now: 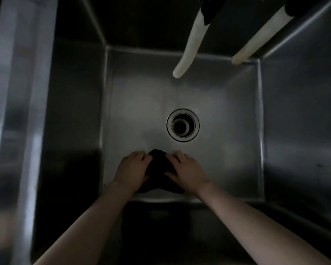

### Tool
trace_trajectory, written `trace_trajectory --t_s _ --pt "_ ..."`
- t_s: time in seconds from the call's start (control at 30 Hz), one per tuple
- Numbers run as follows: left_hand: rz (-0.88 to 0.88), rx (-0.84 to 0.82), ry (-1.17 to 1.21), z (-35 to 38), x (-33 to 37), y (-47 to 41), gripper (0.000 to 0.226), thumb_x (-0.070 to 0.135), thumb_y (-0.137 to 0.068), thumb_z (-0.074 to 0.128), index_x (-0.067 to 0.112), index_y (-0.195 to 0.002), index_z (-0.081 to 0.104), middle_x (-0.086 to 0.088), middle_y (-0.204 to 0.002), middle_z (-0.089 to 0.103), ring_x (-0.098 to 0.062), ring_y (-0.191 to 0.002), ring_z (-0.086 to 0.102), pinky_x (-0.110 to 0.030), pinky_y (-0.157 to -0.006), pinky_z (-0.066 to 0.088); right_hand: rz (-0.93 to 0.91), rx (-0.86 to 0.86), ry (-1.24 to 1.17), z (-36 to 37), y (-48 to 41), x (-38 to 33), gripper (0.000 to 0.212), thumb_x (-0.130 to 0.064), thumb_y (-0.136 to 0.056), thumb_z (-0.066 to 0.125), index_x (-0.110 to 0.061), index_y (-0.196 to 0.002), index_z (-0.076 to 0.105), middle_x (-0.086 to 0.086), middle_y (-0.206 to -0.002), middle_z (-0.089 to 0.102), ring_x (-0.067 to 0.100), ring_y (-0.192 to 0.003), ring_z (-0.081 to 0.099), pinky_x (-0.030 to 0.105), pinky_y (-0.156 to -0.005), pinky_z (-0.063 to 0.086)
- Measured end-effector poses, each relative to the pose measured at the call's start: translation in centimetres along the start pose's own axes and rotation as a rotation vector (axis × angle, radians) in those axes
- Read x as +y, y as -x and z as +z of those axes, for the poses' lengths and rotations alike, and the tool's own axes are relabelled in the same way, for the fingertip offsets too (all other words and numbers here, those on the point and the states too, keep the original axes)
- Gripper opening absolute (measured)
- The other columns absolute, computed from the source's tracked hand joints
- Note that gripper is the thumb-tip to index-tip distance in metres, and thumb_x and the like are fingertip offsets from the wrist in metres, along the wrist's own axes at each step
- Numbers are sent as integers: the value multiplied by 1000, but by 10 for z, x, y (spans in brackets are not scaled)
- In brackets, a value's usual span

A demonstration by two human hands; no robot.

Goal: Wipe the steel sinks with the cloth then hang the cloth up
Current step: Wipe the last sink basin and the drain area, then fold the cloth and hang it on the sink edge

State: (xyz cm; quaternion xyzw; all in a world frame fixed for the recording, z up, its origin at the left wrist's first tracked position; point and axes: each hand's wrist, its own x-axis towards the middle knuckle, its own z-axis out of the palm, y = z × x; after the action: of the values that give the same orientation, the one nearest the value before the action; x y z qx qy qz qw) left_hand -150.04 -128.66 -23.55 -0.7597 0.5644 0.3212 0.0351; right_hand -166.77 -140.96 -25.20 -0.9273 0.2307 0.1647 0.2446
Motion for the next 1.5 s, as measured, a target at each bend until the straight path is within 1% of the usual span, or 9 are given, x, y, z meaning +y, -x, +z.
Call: trace_trajectory --t_s 0.1,0.2,0.33,0.5,0.7,0.93,1.1,1.2,1.5 --pt "23 14 -37 -3 0 4 51 29 -52 85 13 -95 64 -14 -110 58 -35 -96 57 -39 -64 50 2 -190 -11 -4 13 0 85 -58 -76 60 -23 -147 28 15 -139 36 37 -117 46 43 -95 45" --pt "6 -24 65 -2 1 5 51 34 -70 73 16 -113 53 -7 -130 44 -30 -114 45 -38 -75 48 -7 -286 22 -2 24 -2 87 -40 -75 71 -30 -147 22 14 -145 21 38 -123 40 44 -96 46" --pt "-12 -155 60 -4 3 -1 69 41 -72 72 24 -132 43 -7 -137 39 -29 -123 39 -41 -89 48 48 -223 -84 1 21 -8 71 -23 -77 70 -29 -138 34 15 -136 27 43 -106 53 46 -92 49" --pt "32 -103 -2 -13 11 -2 30 28 -76 69 15 -102 60 -10 -122 43 -30 -114 42 -37 -78 45 165 -169 -158 -8 28 -14 73 -13 -77 65 -23 -141 31 14 -129 39 40 -108 54 44 -92 47" --pt "161 -31 59 -18 12 11 67 33 -74 70 19 -134 44 -7 -134 47 -31 -118 46 -38 -89 45 99 35 -153 -46 33 -42 39 -6 -71 67 -14 -109 60 12 -108 53 31 -103 51 39 -79 45" --pt "151 -39 117 -79 16 38 43 32 -78 69 12 -110 49 -13 -105 66 -33 -97 60 -36 -76 46 128 270 -176 -101 50 -69 33 -6 -63 69 -20 -92 62 0 -89 64 23 -90 55 34 -76 43" --pt "138 59 142 -141 17 73 39 34 -81 66 17 -108 44 -3 -104 60 -28 -92 59 -35 -76 44 154 309 -335 -148 68 -96 36 -9 -72 67 -30 -94 50 -6 -90 62 18 -84 59 36 -69 49" --pt "115 133 212 -176 15 99 43 31 -77 69 23 -113 47 1 -106 58 -23 -90 60 -37 -77 49 107 355 -382 -179 80 -105 34 -6 -75 69 -28 -96 53 -6 -92 61 13 -83 59 28 -70 46" --pt "38 488 211 -263 27 207 24 30 -82 66 26 -103 55 6 -95 59 -14 -85 58 -34 -74 48 -157 369 -522 -273 108 -164 38 -6 -79 66 -35 -99 51 -5 -102 53 6 -97 53 25 -84 43"
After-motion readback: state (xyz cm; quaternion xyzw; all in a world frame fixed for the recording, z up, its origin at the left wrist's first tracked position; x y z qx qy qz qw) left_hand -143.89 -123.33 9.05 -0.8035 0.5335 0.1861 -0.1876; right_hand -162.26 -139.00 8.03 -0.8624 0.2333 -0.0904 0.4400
